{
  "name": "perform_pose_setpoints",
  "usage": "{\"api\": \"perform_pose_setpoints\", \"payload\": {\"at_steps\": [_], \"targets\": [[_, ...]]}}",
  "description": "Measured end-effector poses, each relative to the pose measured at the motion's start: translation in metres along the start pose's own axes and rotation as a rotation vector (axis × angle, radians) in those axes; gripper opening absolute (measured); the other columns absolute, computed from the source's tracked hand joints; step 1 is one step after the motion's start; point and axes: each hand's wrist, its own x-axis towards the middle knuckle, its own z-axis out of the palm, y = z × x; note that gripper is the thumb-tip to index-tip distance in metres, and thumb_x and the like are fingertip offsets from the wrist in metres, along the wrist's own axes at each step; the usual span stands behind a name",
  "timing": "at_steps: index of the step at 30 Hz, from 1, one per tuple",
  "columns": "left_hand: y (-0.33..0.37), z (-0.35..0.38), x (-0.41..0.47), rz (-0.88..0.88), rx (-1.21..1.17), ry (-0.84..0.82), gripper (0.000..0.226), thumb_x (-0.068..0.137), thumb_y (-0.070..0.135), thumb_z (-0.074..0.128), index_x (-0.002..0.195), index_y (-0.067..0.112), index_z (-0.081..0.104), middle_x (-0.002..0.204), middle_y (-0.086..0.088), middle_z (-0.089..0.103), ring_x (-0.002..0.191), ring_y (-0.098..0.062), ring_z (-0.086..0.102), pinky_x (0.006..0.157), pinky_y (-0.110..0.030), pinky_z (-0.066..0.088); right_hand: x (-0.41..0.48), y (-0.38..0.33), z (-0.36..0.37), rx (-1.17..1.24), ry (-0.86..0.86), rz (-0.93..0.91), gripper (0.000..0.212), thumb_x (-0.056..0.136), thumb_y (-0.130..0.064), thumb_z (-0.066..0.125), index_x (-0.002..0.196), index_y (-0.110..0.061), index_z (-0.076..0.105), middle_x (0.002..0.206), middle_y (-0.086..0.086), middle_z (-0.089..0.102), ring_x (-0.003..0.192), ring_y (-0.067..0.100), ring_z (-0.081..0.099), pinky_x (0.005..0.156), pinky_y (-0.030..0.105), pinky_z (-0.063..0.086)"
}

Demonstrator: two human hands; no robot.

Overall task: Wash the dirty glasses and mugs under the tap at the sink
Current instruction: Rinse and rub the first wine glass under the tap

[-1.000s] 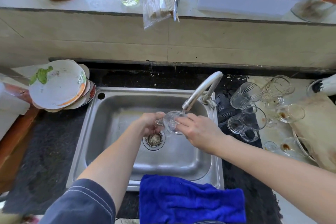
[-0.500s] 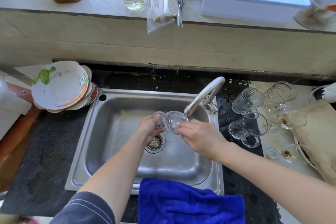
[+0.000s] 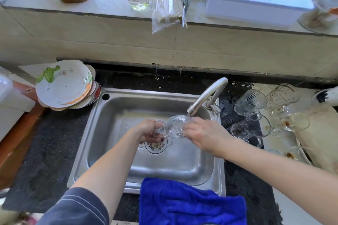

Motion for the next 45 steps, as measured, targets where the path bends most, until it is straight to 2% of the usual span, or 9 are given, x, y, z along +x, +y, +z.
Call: {"api": "perform_pose_setpoints", "payload": {"at_steps": [3,6,11,18,23,25,31,38,45], "targets": [[-0.003,-0.002,-0.004,-0.049,-0.015,0.005,0.015,0.097,0.022,0.052,0.107,0.011,0.056,0.082,-0.017,0.061,0.068,-0.026,0.062,0.061,-0.037,0.059,0.003,-0.001,0.0,0.047,0.012,0.065,0.03,0.101,-0.034,0.042,0.114,-0.017,0.063,0.12,-0.005,0.061,0.116,0.024,0.048,0.079,0.041,0.051],[-0.013,0.016,-0.007,-0.042,-0.407,-0.024,0.02,0.096,0.028,0.054,0.099,0.009,0.057,0.087,-0.016,0.056,0.081,-0.029,0.058,0.078,-0.041,0.054,0.01,-0.015,0.001,0.188,0.106,0.15,0.028,0.098,-0.041,0.048,0.099,-0.02,0.066,0.1,-0.007,0.067,0.105,0.021,0.055,0.074,0.038,0.05],[-0.028,0.047,-0.002,0.087,-0.905,-0.051,0.022,0.099,0.02,0.048,0.117,0.008,0.051,0.1,-0.015,0.058,0.079,-0.022,0.058,0.052,-0.026,0.055,0.011,-0.044,0.007,0.298,0.38,0.316,0.024,0.09,-0.039,0.062,0.079,-0.019,0.068,0.078,-0.005,0.069,0.074,0.022,0.064,0.056,0.035,0.046],[-0.013,0.024,0.002,0.009,-0.353,0.016,0.017,0.093,0.026,0.059,0.092,0.01,0.06,0.079,-0.012,0.06,0.062,-0.021,0.057,0.059,-0.03,0.049,-0.004,-0.021,0.005,0.066,0.073,0.063,0.031,0.095,-0.02,0.05,0.124,-0.015,0.06,0.134,-0.001,0.054,0.113,0.026,0.051,0.067,0.036,0.046],[-0.014,0.003,0.006,-0.034,-0.24,0.033,0.02,0.091,0.028,0.062,0.098,0.01,0.059,0.081,-0.013,0.056,0.05,-0.016,0.054,0.043,-0.022,0.046,-0.016,-0.017,-0.002,0.036,0.134,-0.053,0.03,0.085,-0.009,0.063,0.115,-0.011,0.068,0.12,0.003,0.066,0.105,0.027,0.061,0.066,0.041,0.057],[-0.017,0.003,0.005,-0.039,-0.184,0.027,0.018,0.092,0.024,0.06,0.103,0.01,0.059,0.084,-0.014,0.057,0.043,-0.014,0.056,0.038,-0.018,0.042,-0.011,-0.015,-0.006,-0.005,0.112,-0.007,0.034,0.09,-0.01,0.057,0.123,-0.009,0.062,0.135,0.003,0.057,0.114,0.027,0.054,0.074,0.042,0.056],[-0.024,0.004,0.003,-0.094,-0.122,-0.014,0.004,0.09,0.016,0.057,0.092,0.013,0.058,0.078,-0.014,0.059,0.043,-0.016,0.06,0.037,-0.017,0.04,-0.007,-0.02,0.002,0.064,0.101,-0.026,0.023,0.093,-0.015,0.051,0.109,-0.012,0.067,0.116,0.002,0.064,0.106,0.027,0.057,0.068,0.044,0.055],[-0.028,0.007,-0.002,-0.261,0.08,-0.131,0.009,0.083,0.017,0.06,0.079,0.009,0.059,0.06,-0.011,0.063,0.042,-0.013,0.055,0.037,-0.016,0.042,-0.001,-0.015,-0.002,0.108,-0.005,-0.01,0.03,0.096,-0.034,0.05,0.122,-0.022,0.06,0.13,-0.006,0.056,0.117,0.021,0.051,0.079,0.036,0.049],[-0.027,0.026,-0.002,-0.093,-0.056,0.081,0.011,0.09,0.014,0.054,0.082,0.006,0.056,0.062,-0.014,0.059,0.032,-0.017,0.052,0.036,-0.015,0.036,0.01,-0.018,-0.001,0.446,-0.044,0.319,0.047,0.087,-0.051,0.059,0.131,-0.037,0.052,0.138,-0.011,0.052,0.128,0.018,0.04,0.098,0.04,0.043]]}}
